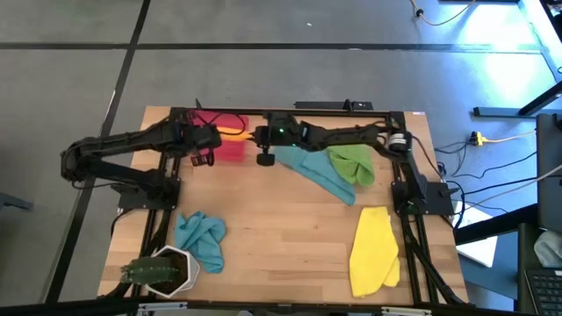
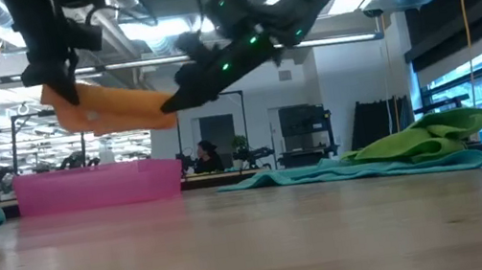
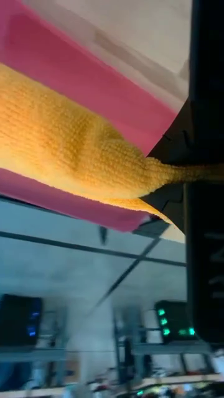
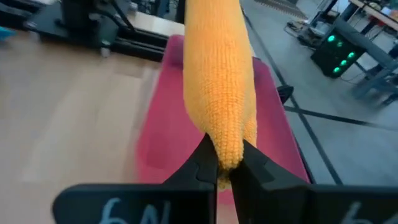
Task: Roll microfiber towels into tight, uniform cylinder then place into a basket
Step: Put the rolled orange microfiber towel into the red bin
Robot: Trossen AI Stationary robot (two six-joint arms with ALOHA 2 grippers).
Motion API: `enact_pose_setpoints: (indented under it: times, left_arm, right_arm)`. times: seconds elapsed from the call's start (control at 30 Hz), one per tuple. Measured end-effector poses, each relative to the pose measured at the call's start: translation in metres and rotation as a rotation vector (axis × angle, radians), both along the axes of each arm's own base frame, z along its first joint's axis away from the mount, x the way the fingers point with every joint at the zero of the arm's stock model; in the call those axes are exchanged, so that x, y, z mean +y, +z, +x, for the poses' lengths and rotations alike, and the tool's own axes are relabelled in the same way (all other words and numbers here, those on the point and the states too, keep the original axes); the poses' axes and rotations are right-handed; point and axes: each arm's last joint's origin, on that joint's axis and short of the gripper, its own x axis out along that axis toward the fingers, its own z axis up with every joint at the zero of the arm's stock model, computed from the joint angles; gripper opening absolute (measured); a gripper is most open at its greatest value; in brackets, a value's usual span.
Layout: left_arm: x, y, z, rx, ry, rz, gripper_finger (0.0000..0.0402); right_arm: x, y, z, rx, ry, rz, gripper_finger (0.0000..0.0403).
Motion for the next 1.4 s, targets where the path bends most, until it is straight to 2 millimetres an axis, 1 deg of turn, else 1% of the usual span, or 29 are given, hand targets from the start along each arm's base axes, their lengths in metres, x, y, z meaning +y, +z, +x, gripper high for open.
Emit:
enact_pose_setpoints:
  times: [0.2, 0.4, 0.47, 0.57, 0.73, 0.97, 1.1, 1.27, 1.33, 1.4]
  left_arm:
    - [0.011, -0.001, -0.008, 0.013, 0.085, -0.027, 0.0000]
    - [0.021, -0.007, -0.012, 0.013, 0.141, -0.077, 0.0000]
    - [0.023, -0.013, -0.013, 0.012, 0.157, -0.082, 0.0000]
    - [0.025, -0.030, -0.015, 0.013, 0.150, -0.120, 0.0000]
    - [0.028, -0.054, -0.018, 0.014, 0.150, -0.123, 0.0000]
    - [0.039, -0.078, -0.021, -0.015, 0.156, -0.077, 0.0000]
    - [0.044, -0.084, -0.023, -0.019, 0.148, -0.061, 0.0000]
    - [0.048, -0.085, -0.024, -0.040, 0.157, -0.077, 0.0000]
    - [0.049, -0.085, -0.026, -0.041, 0.165, -0.079, 0.0000]
    - [0.051, -0.085, -0.027, -0.041, 0.178, -0.077, 0.0000]
  right_arm:
    - [-0.015, -0.011, 0.024, 0.026, 0.029, 0.002, 0.0022]
    - [-0.027, -0.016, 0.034, 0.023, 0.026, -0.027, 0.0022]
    - [-0.027, -0.016, 0.035, 0.022, 0.041, -0.023, 0.0022]
    - [-0.027, -0.017, 0.035, 0.023, 0.055, -0.023, 0.0022]
    - [-0.026, -0.019, 0.034, 0.040, 0.056, -0.005, 0.0022]
    - [-0.022, -0.020, 0.035, 0.052, 0.051, 0.027, 0.0022]
    - [-0.021, -0.020, 0.035, 0.045, 0.040, 0.057, 0.0022]
    - [-0.020, -0.022, 0.035, 0.040, 0.026, 0.078, 0.0022]
    - [-0.020, -0.026, 0.037, 0.027, 0.025, 0.077, 0.0022]
    - [-0.021, -0.036, 0.039, 0.037, 0.020, 0.090, 0.0022]
